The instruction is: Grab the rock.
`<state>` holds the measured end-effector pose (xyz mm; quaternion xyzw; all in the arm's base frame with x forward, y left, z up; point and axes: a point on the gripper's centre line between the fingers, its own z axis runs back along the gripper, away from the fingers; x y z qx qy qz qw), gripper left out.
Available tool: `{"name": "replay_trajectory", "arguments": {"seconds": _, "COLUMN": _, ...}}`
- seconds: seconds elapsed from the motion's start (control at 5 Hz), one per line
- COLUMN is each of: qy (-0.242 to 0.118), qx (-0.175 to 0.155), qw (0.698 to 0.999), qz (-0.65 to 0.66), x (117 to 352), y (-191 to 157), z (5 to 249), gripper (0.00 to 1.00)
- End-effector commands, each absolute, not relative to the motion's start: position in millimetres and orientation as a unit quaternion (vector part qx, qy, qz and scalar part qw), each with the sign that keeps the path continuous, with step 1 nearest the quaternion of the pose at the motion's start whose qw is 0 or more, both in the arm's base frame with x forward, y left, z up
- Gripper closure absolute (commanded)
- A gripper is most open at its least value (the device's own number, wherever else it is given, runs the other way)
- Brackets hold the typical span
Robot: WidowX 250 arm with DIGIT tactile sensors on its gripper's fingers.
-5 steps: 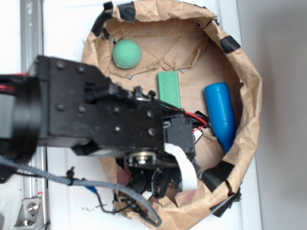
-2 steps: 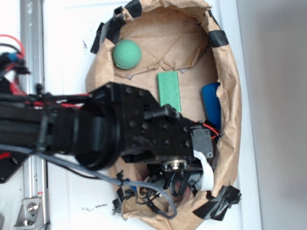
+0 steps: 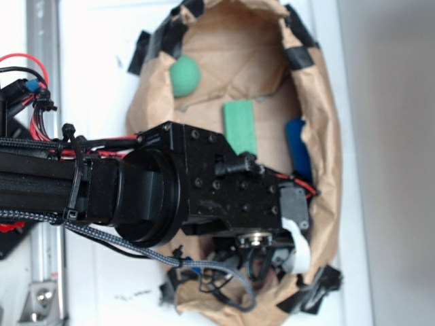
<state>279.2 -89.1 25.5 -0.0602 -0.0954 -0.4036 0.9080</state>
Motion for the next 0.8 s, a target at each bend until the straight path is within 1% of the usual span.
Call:
{"name": "replay_trajectory", "arguments": {"seconds": 0.0, "qy": -0.180, "qx": -0.072, "qw": 0.893, "qz": -0.407, "x": 283, "y": -59, "z": 97, "gripper": 0.00}}
{"name": "replay_trajectory", "arguments": {"seconds": 0.2, "qy": -0.196, "qx": -0.063, "qw": 0.851, "qz": -0.484, "x": 292, "y": -56, "z": 103, "gripper": 0.00}}
{"name": "replay_trajectory", "arguments": {"seconds": 0.4, "qy": -0.182, "qx": -0.089, "qw": 0.838, "qz": -0.507, "x": 298, "y": -58, "z": 88, "gripper": 0.00}}
{"name": "replay_trajectory", "arguments": {"seconds": 0.6, "qy": -0.155, "qx": -0.094, "qw": 0.829, "qz": -0.529, "x": 291, "y": -79, "z": 67, "gripper": 0.00}}
